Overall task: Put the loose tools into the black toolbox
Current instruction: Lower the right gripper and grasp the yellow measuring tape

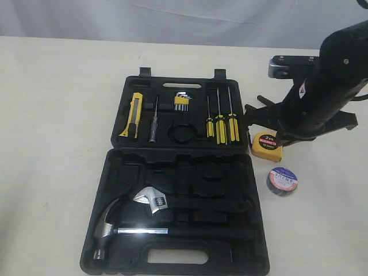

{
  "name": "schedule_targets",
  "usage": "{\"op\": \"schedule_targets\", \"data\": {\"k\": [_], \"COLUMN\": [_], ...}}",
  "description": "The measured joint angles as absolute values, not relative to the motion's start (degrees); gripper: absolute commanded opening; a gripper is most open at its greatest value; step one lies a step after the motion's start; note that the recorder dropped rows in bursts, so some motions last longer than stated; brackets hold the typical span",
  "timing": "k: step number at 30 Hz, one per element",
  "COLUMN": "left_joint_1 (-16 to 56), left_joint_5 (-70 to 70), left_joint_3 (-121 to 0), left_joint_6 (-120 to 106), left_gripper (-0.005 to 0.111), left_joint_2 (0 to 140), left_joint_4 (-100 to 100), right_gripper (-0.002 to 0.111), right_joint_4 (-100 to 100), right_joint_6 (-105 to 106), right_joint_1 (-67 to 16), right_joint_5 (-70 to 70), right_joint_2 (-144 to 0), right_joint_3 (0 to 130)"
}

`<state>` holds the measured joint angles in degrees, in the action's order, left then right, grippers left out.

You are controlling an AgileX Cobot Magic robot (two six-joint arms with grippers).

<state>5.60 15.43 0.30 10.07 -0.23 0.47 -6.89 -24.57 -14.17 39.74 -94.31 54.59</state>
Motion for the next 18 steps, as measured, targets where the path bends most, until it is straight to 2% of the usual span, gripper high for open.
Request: {"op": "schedule_targets", "data": {"k": [4, 7, 18], "left_joint_1": [5.6, 5.6, 5.6], "left_joint_5": [15.43, 15.43, 15.43], "left_joint_3": [0.3, 0.3, 0.3], "left_joint_6": [10.07, 10.07, 10.07], "left_gripper": [0.0, 0.0, 0.0], "left_joint_2": [-0.23, -0.23, -0.23], "left_joint_4": [0.47, 0.47, 0.47], "right_gripper": [0.059, 0.073, 0.075], "right_joint_4": [-6.89, -6.89, -8.99], "right_joint_6": [-24.57, -24.57, -32.76], "right_joint_1": [-14.17, -14.17, -14.17], "right_joint_5": [37.83, 36.92, 32.44], "right_joint_2": [-95.83, -96.5, -97.22], "right_joint_3": [54.59, 54.59, 54.59]}}
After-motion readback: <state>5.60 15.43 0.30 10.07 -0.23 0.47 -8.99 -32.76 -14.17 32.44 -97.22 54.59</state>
